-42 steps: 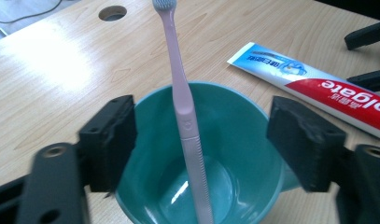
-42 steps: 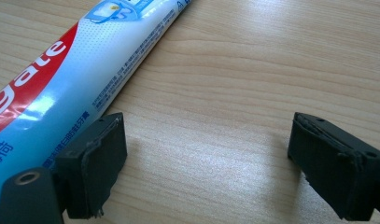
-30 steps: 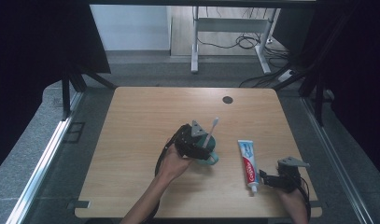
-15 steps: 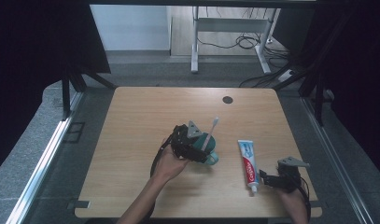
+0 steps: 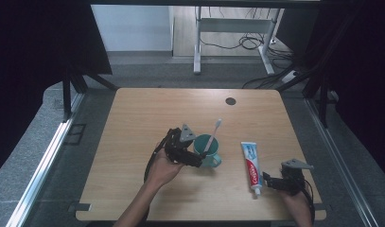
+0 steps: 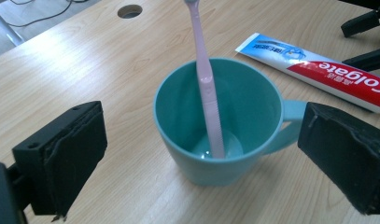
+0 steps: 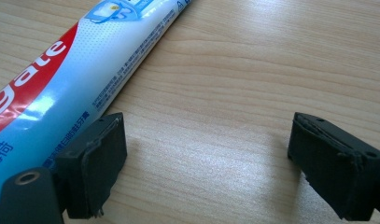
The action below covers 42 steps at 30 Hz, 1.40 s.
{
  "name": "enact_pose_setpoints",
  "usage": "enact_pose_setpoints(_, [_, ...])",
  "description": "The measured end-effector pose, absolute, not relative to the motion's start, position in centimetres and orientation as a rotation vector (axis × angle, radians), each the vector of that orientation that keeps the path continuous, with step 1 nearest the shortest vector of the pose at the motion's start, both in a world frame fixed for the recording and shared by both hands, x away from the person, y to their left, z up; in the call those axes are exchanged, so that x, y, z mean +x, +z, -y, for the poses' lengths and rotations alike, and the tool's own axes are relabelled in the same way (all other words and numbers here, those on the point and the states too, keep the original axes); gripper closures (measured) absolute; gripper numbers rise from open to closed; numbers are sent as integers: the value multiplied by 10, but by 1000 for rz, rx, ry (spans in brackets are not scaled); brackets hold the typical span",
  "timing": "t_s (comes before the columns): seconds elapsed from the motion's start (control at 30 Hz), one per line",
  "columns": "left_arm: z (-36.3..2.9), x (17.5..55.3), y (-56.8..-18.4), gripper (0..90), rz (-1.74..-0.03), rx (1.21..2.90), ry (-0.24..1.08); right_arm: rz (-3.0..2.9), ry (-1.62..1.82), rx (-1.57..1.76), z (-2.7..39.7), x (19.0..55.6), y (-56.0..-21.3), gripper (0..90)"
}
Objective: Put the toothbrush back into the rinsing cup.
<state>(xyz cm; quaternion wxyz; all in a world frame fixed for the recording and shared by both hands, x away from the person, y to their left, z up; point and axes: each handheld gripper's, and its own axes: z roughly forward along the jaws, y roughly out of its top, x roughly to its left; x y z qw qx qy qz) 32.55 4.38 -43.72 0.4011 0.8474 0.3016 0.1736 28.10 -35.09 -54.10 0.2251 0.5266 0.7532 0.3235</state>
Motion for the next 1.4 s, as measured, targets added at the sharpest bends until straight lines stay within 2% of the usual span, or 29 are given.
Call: enact_pose_setpoints(1.4, [-97, 293, -451, 30, -810, 2102, 449, -2076, 893, 1452, 351, 281, -541, 113])
